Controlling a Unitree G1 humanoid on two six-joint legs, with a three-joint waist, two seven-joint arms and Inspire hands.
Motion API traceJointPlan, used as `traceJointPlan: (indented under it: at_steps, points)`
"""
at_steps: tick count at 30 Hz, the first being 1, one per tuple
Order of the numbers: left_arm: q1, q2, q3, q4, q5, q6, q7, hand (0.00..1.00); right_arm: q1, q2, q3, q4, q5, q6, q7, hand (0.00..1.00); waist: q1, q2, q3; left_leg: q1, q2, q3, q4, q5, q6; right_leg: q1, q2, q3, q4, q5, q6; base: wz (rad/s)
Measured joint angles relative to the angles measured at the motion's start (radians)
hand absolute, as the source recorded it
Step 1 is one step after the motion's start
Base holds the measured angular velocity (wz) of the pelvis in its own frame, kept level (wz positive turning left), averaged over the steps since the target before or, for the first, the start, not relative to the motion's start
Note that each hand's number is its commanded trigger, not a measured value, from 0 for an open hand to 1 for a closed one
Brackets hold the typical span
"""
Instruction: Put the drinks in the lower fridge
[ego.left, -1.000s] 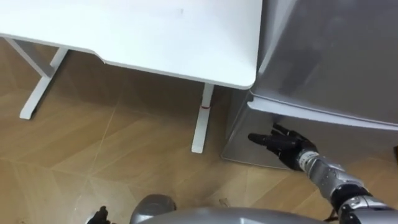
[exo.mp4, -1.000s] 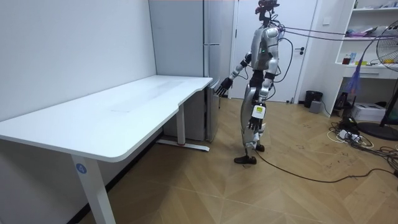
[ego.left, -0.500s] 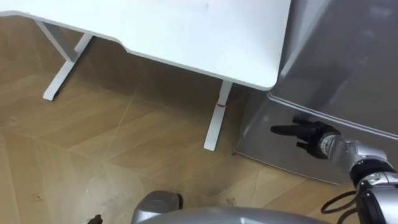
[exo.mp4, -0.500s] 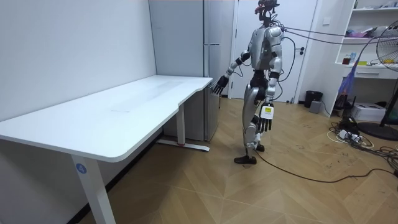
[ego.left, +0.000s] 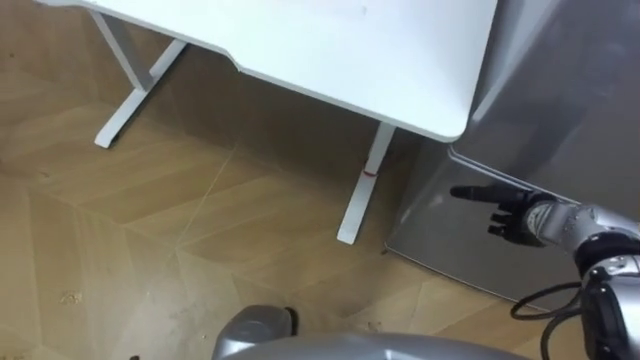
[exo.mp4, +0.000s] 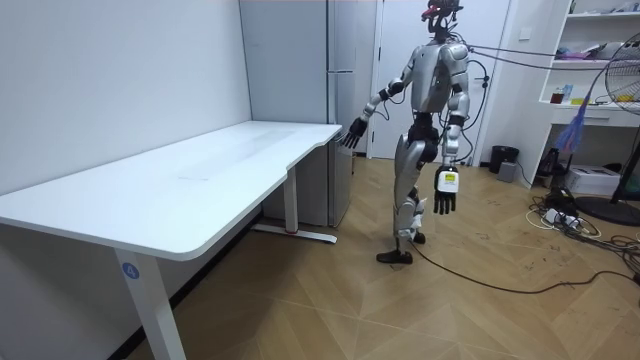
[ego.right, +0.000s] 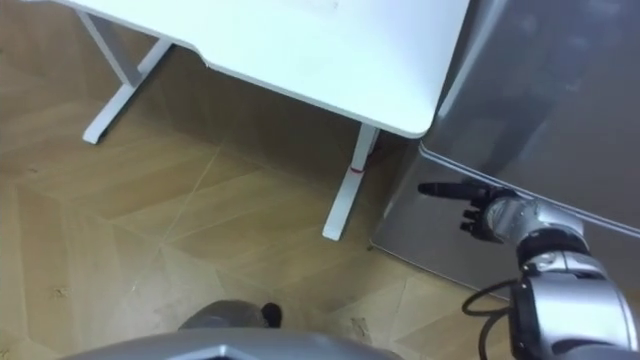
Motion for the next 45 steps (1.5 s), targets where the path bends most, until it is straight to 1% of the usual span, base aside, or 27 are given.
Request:
traceJointPlan:
  at_steps: [2, 4, 5, 6, 7, 8, 9, 10, 11, 12, 13, 14, 15, 16, 18, 19, 21, 22, 23, 24, 25, 26, 29, 31, 35, 40, 45]
  points:
    - [-0.003, 0.001, 0.000, -0.015, 0.006, 0.008, -0.004, 0.00, 0.000, 0.000, 0.000, 0.000, 0.000, -0.001, 0.012, 0.00, 0.000, 0.001, -0.0012, 0.003, 0.001, 0.003, -0.014, 0.006, -0.001, -0.005, -0.001, 0.005, 0.000, 0.001, -0.001, -0.07]
    - [-0.003, 0.002, -0.001, -0.012, 0.006, 0.011, -0.005, 0.00, 0.001, 0.000, 0.000, 0.002, 0.000, -0.001, 0.028, 0.00, -0.002, -0.002, 0.0004, 0.016, 0.000, 0.009, -0.030, 0.013, 0.000, -0.002, -0.003, 0.010, -0.001, 0.008, -0.012, -0.06]
    - [-0.006, 0.003, -0.002, -0.011, 0.006, 0.009, -0.009, 0.00, 0.005, 0.000, 0.000, 0.012, -0.001, -0.010, 0.041, 0.00, -0.004, -0.005, 0.0034, 0.022, 0.000, 0.009, -0.033, 0.014, 0.000, 0.005, -0.002, 0.010, -0.007, 0.008, -0.013, -0.05]
    - [-0.009, 0.003, -0.004, -0.011, 0.004, 0.009, -0.010, 0.00, 0.018, 0.000, 0.001, 0.029, 0.000, -0.036, 0.063, 0.00, -0.003, -0.010, 0.0064, 0.029, 0.001, 0.013, -0.033, 0.013, -0.001, 0.011, -0.002, 0.013, -0.009, 0.008, -0.013, -0.05]
    - [-0.009, 0.003, -0.007, -0.010, 0.000, 0.009, -0.010, 0.00, 0.027, 0.000, 0.001, 0.035, 0.000, -0.052, 0.071, 0.00, -0.001, -0.012, 0.0053, 0.031, 0.001, 0.015, -0.034, 0.013, -0.001, 0.013, -0.002, 0.014, -0.011, 0.008, -0.012, 0.00]
    - [-0.009, 0.003, -0.023, -0.006, -0.001, 0.009, -0.009, 0.00, 0.045, 0.000, 0.002, 0.047, -0.001, -0.087, 0.082, 0.00, 0.000, -0.014, 0.0059, 0.035, 0.000, 0.015, -0.034, 0.011, -0.002, 0.021, -0.001, 0.013, -0.021, 0.008, -0.012, 0.00]
    - [-0.017, 0.002, -0.034, 0.000, -0.001, 0.008, -0.009, 0.00, 0.068, 0.001, 0.003, 0.068, -0.010, -0.134, 0.096, 0.00, 0.003, -0.012, 0.0057, 0.035, 0.000, 0.015, -0.030, 0.005, -0.002, 0.027, 0.002, 0.012, -0.030, 0.010, -0.012, 0.04]
    - [-0.018, 0.002, -0.033, 0.002, -0.001, 0.008, -0.009, 0.00, 0.086, 0.004, 0.002, 0.077, -0.023, -0.162, 0.105, 0.00, 0.002, -0.012, 0.0054, 0.035, 0.000, 0.015, -0.029, 0.004, -0.002, 0.032, 0.004, 0.012, -0.036, 0.011, -0.011, 0.07]
    - [-0.013, 0.002, -0.033, 0.016, -0.003, 0.004, -0.003, 0.00, 0.132, 0.011, 0.003, 0.094, -0.067, -0.208, 0.116, 0.00, 0.005, -0.013, 0.0050, 0.039, 0.000, 0.014, -0.028, -0.001, -0.003, 0.043, 0.007, 0.009, -0.047, 0.013, -0.011, 0.07]
    - [-0.015, 0.002, -0.041, 0.030, -0.003, -0.001, -0.001, 0.00, 0.177, 0.020, 0.003, 0.117, -0.096, -0.243, 0.118, 0.00, 0.005, -0.016, 0.0027, 0.045, 0.000, 0.015, -0.028, -0.005, -0.005, 0.052, 0.009, 0.010, -0.056, 0.013, -0.011, 0.00]
    - [-0.015, 0.000, -0.043, 0.038, -0.002, -0.004, -0.001, 0.00, 0.202, 0.025, 0.003, 0.127, -0.108, -0.255, 0.121, 0.00, 0.006, -0.016, 0.0028, 0.048, 0.000, 0.016, -0.027, -0.009, -0.006, 0.058, 0.010, 0.011, -0.060, 0.013, -0.011, -0.07]
    - [-0.016, -0.006, -0.046, 0.050, 0.004, -0.010, 0.000, 0.00, 0.258, 0.032, 0.013, 0.150, -0.125, -0.270, 0.126, 0.00, 0.009, -0.013, 0.0006, 0.049, 0.001, 0.020, -0.023, -0.017, -0.007, 0.059, 0.009, 0.015, -0.059, 0.010, -0.010, -0.12]
    - [-0.018, -0.011, -0.045, 0.072, 0.005, -0.022, 0.002, 0.00, 0.310, 0.047, 0.019, 0.177, -0.141, -0.283, 0.129, 0.00, 0.010, -0.012, 0.0004, 0.050, 0.003, 0.023, -0.018, -0.024, -0.009, 0.059, 0.010, 0.022, -0.059, 0.007, -0.011, -0.15]
    - [-0.019, -0.013, -0.042, 0.083, 0.005, -0.028, 0.005, 0.00, 0.335, 0.055, 0.019, 0.186, -0.146, -0.286, 0.128, 0.00, 0.010, -0.013, -0.0005, 0.050, 0.003, 0.022, -0.017, -0.027, -0.011, 0.058, 0.010, 0.025, -0.059, 0.006, -0.012, -0.13]
    - [-0.022, -0.022, -0.039, 0.105, 0.005, -0.043, 0.011, 0.00, 0.417, 0.089, 0.014, 0.195, -0.184, -0.287, 0.132, 0.00, -0.007, -0.010, -0.0010, 0.049, 0.004, 0.025, -0.018, -0.032, -0.014, 0.054, 0.009, 0.029, -0.058, -0.001, -0.013, -0.08]
    - [-0.024, -0.024, -0.039, 0.106, 0.005, -0.047, 0.011, 0.00, 0.431, 0.097, 0.009, 0.198, -0.195, -0.289, 0.135, 0.00, -0.009, -0.009, -0.0010, 0.049, 0.005, 0.028, -0.018, -0.034, -0.014, 0.053, 0.010, 0.032, -0.059, -0.001, -0.013, -0.10]
    - [-0.036, -0.026, -0.041, 0.125, 0.008, -0.065, 0.010, 0.00, 0.465, 0.115, 0.012, 0.210, -0.242, -0.314, 0.152, 0.00, -0.014, -0.007, 0.0047, 0.049, 0.009, 0.040, -0.017, -0.040, -0.014, 0.050, 0.009, 0.040, -0.058, -0.004, -0.013, -0.12]
    - [-0.043, -0.026, -0.041, 0.132, 0.008, -0.067, 0.009, 0.00, 0.468, 0.117, 0.014, 0.213, -0.247, -0.320, 0.154, 0.00, -0.013, -0.007, 0.0036, 0.049, 0.013, 0.051, -0.017, -0.041, -0.014, 0.047, 0.009, 0.043, -0.058, -0.004, -0.013, -0.24]
    - [-0.050, -0.027, -0.041, 0.141, 0.007, -0.073, 0.009, 0.00, 0.467, 0.119, 0.026, 0.222, -0.250, -0.339, 0.157, 0.00, -0.012, -0.004, 0.0024, 0.048, 0.017, 0.063, -0.016, -0.045, -0.014, 0.039, 0.010, 0.056, -0.058, -0.004, -0.014, -0.24]
    - [-0.057, -0.027, -0.041, 0.148, 0.008, -0.074, 0.009, 0.00, 0.468, 0.123, 0.034, 0.236, -0.251, -0.353, 0.157, 0.00, -0.017, 0.002, 0.0009, 0.047, 0.016, 0.063, -0.014, -0.050, -0.014, 0.039, 0.010, 0.064, -0.058, -0.003, -0.014, -0.19]
    - [-0.058, -0.027, -0.041, 0.151, 0.008, -0.074, 0.010, 0.00, 0.468, 0.125, 0.035, 0.244, -0.249, -0.356, 0.156, 0.00, -0.021, -0.002, -0.0015, 0.048, 0.016, 0.065, -0.015, -0.051, -0.014, 0.039, 0.009, 0.065, -0.058, -0.004, -0.013, -0.08]
    - [-0.059, -0.027, -0.042, 0.159, 0.008, -0.074, 0.012, 0.00, 0.473, 0.132, 0.036, 0.255, -0.240, -0.357, 0.155, 0.00, -0.034, 0.004, -0.0049, 0.050, 0.015, 0.067, -0.015, -0.054, -0.014, 0.041, 0.009, 0.068, -0.057, -0.003, -0.013, -0.05]
    - [-0.054, -0.030, -0.042, 0.176, 0.008, -0.078, 0.013, 0.00, 0.488, 0.147, 0.024, 0.272, -0.225, -0.365, 0.159, 0.00, -0.063, 0.007, -0.0071, 0.050, 0.015, 0.070, -0.013, -0.058, -0.014, 0.044, 0.009, 0.067, -0.056, -0.003, -0.013, -0.01]
    - [-0.053, -0.034, -0.042, 0.177, 0.008, -0.078, 0.012, 0.00, 0.505, 0.148, 0.017, 0.276, -0.226, -0.365, 0.162, 0.00, -0.068, 0.012, -0.0079, 0.051, 0.016, 0.070, -0.013, -0.063, -0.015, 0.042, 0.010, 0.073, -0.056, -0.003, -0.013, -0.06]
    - [-0.052, -0.039, -0.042, 0.180, 0.008, -0.078, 0.003, 0.00, 0.518, 0.145, -0.012, 0.277, -0.227, -0.365, 0.185, 0.00, -0.091, 0.014, -0.0044, 0.057, 0.018, 0.074, -0.013, -0.064, -0.016, 0.044, 0.011, 0.086, -0.057, -0.004, -0.013, -0.06]
    - [-0.061, -0.039, -0.042, 0.181, 0.008, -0.077, -0.012, 0.00, 0.518, 0.147, -0.039, 0.278, -0.219, -0.350, 0.193, 0.00, -0.099, 0.015, -0.0036, 0.068, 0.019, 0.082, -0.017, -0.065, -0.015, 0.047, 0.008, 0.096, -0.059, -0.007, -0.011, -0.06]
    - [-0.072, -0.039, -0.042, 0.189, 0.014, -0.075, -0.012, 0.00, 0.516, 0.147, -0.039, 0.276, -0.236, -0.349, 0.201, 0.00, -0.101, 0.011, -0.0033, 0.068, 0.020, 0.083, -0.017, -0.065, -0.015, 0.046, 0.008, 0.095, -0.058, -0.009, -0.012, 0.00]
